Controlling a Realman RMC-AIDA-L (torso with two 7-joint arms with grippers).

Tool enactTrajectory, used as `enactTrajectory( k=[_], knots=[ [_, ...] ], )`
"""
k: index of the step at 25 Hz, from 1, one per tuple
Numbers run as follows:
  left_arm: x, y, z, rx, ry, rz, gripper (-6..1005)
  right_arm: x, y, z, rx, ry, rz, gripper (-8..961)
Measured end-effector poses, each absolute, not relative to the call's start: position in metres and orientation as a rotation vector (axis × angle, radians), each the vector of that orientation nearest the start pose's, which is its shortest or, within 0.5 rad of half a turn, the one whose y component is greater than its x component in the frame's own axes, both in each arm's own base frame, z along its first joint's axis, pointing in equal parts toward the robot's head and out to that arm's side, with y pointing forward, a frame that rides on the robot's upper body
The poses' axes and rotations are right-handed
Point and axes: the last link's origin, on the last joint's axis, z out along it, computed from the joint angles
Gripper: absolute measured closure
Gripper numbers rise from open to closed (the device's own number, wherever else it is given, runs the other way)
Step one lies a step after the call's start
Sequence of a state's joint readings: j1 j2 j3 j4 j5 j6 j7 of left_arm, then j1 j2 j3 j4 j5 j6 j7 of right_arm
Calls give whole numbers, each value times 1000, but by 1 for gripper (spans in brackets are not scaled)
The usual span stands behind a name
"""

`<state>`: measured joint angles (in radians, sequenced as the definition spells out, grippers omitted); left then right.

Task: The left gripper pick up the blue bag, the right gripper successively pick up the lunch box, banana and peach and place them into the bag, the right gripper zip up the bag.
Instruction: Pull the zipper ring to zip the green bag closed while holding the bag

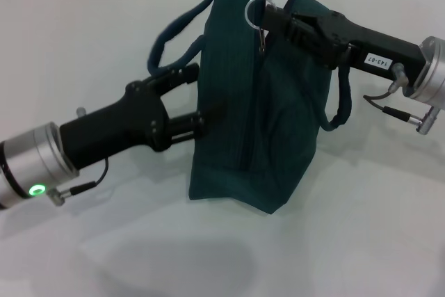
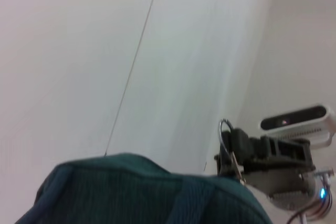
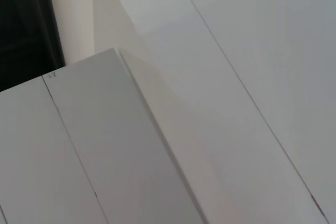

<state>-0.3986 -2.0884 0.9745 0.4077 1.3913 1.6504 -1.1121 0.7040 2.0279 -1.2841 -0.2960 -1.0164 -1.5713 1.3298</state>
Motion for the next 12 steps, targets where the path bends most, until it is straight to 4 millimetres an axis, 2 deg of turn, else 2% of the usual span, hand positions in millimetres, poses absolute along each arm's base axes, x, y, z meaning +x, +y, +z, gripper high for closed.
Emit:
enactTrajectory(
  k=[3,8,12],
  knots=[
    [-249,289,-19,-2458,-588,-1316,103,164,355,-23,-2610,676,1474,942],
    [-249,289,-19,-2454,-573,-1315,127,163,356,-23,-2610,675,1474,942],
    [-249,289,-19,-2459,-569,-1308,259,163,356,-23,-2610,675,1474,942]
  ],
)
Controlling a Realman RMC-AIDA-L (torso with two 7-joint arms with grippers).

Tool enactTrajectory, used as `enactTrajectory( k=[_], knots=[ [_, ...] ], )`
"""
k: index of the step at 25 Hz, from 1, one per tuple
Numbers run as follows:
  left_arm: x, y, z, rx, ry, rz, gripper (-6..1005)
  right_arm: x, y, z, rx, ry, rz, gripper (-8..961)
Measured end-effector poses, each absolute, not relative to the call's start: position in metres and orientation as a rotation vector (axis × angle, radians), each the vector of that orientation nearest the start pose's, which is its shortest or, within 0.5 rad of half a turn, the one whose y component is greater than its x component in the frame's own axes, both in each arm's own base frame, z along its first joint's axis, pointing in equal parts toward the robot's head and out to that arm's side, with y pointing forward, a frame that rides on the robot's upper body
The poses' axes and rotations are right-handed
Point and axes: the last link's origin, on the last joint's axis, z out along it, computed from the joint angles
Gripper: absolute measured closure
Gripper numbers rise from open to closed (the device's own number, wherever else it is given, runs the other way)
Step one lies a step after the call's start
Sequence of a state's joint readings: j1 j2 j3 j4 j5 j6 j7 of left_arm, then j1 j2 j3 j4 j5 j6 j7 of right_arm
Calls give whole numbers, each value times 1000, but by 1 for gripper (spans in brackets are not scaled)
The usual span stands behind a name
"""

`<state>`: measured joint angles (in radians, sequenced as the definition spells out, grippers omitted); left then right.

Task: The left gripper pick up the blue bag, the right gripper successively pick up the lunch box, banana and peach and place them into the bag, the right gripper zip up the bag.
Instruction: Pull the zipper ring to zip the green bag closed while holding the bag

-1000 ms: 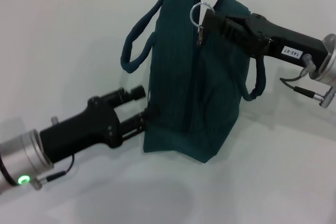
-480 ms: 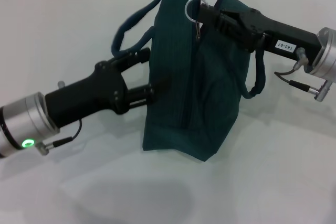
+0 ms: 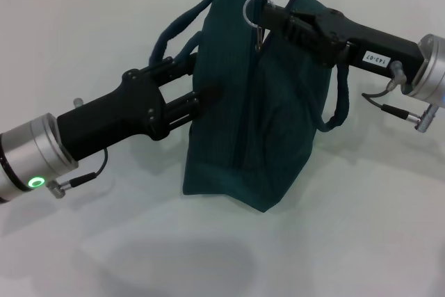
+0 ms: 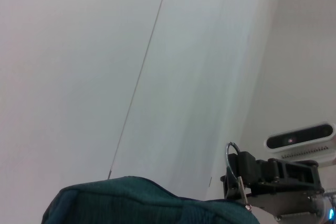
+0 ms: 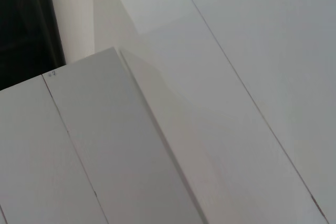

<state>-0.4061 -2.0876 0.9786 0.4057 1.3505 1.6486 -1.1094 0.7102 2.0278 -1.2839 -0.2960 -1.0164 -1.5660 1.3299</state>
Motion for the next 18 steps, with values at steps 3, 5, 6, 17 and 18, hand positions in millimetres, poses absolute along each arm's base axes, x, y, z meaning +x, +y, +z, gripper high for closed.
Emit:
enactTrajectory(
  k=[3,5,6,17,18],
  knots=[
    [-249,290,-19,-2462,-562,-1301,342,163,356,-23,-2610,676,1475,942],
    [-249,290,-19,-2464,-558,-1298,393,163,356,-23,-2610,681,1477,942],
    [-249,290,-19,-2466,-556,-1296,418,163,356,-23,-2607,685,1480,942],
    [-244,290,-24,-2544,-524,-1271,821,165,356,-19,-2565,779,1534,941],
    [-243,290,-24,-2550,-519,-1275,858,166,356,-19,-2561,788,1537,941]
  ],
)
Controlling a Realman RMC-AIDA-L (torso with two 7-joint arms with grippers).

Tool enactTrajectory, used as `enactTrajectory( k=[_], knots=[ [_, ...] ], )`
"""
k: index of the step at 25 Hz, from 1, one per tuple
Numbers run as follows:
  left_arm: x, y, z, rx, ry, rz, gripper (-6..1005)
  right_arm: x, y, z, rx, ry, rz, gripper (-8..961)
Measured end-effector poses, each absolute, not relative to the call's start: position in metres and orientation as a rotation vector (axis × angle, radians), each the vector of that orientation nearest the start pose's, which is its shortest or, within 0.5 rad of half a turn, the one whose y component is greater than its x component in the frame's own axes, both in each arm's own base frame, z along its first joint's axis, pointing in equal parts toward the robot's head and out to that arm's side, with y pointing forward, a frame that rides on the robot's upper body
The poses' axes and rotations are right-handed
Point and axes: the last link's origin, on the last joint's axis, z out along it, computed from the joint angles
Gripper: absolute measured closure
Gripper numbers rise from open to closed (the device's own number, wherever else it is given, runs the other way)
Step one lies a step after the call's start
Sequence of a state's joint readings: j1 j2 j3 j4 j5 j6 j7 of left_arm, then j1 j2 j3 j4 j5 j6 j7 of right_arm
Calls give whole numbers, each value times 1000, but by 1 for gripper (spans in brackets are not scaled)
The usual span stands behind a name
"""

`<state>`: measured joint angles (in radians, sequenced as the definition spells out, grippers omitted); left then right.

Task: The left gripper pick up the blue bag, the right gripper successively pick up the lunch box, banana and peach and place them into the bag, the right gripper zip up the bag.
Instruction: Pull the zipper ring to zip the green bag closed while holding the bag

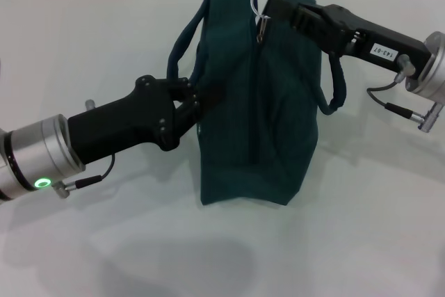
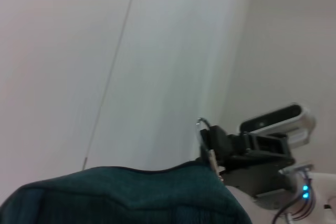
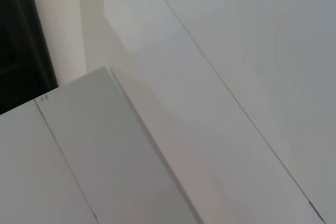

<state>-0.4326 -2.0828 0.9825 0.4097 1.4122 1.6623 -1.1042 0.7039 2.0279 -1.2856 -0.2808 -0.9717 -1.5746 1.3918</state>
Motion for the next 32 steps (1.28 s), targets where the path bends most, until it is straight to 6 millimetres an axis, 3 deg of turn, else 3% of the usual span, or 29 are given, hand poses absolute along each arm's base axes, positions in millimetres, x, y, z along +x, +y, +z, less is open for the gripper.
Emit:
enactTrajectory(
  k=[2,8,32],
  knots=[
    [-242,288,-24,-2565,-505,-1282,931,167,356,-20,-2557,803,1540,941],
    [-239,282,-26,-2606,-458,-1294,952,168,356,-21,-2550,834,1536,941],
    [-235,276,-35,-2692,-456,-1281,939,164,353,-22,-2563,832,1567,940]
  ],
)
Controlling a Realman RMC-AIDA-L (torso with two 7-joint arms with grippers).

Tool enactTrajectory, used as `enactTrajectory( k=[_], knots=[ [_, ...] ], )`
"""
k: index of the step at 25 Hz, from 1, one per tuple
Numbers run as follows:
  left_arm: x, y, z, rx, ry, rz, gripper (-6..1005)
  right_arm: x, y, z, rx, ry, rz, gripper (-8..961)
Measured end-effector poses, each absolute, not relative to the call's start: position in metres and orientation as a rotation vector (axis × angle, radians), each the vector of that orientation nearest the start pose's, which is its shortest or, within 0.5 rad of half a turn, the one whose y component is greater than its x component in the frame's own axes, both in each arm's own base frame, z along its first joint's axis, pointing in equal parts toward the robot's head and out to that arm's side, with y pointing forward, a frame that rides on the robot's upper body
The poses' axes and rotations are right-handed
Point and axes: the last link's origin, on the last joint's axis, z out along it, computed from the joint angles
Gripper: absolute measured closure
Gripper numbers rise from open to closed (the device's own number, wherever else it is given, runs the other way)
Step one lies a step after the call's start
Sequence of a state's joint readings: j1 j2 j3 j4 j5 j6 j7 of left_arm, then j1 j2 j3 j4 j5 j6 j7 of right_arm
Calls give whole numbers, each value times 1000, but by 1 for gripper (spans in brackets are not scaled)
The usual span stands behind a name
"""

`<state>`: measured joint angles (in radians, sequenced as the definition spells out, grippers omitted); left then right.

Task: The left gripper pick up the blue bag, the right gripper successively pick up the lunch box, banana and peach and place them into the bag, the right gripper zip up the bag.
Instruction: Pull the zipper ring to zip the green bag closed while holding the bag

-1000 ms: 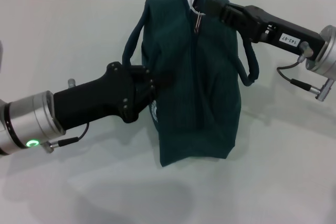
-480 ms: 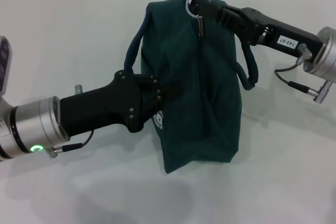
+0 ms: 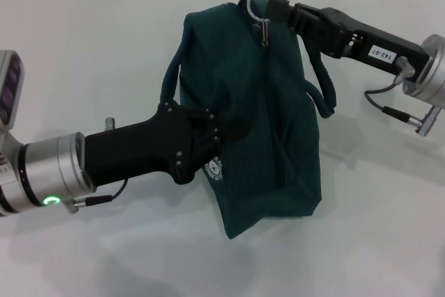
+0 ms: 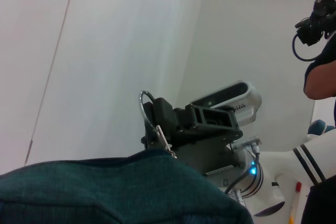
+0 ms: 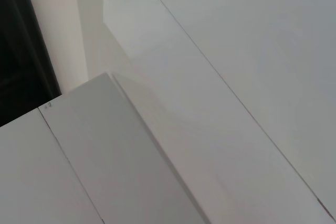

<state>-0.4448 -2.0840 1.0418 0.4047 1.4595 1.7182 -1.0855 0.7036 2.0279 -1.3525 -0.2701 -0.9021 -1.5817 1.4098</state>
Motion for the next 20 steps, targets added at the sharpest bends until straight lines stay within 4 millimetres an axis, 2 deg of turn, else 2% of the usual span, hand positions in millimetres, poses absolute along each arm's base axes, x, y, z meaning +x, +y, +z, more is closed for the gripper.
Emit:
enactTrajectory(
  k=[20],
  knots=[
    [-229,264,-38,-2827,-386,-1290,928,166,364,-22,-2516,851,1515,940]
  ],
)
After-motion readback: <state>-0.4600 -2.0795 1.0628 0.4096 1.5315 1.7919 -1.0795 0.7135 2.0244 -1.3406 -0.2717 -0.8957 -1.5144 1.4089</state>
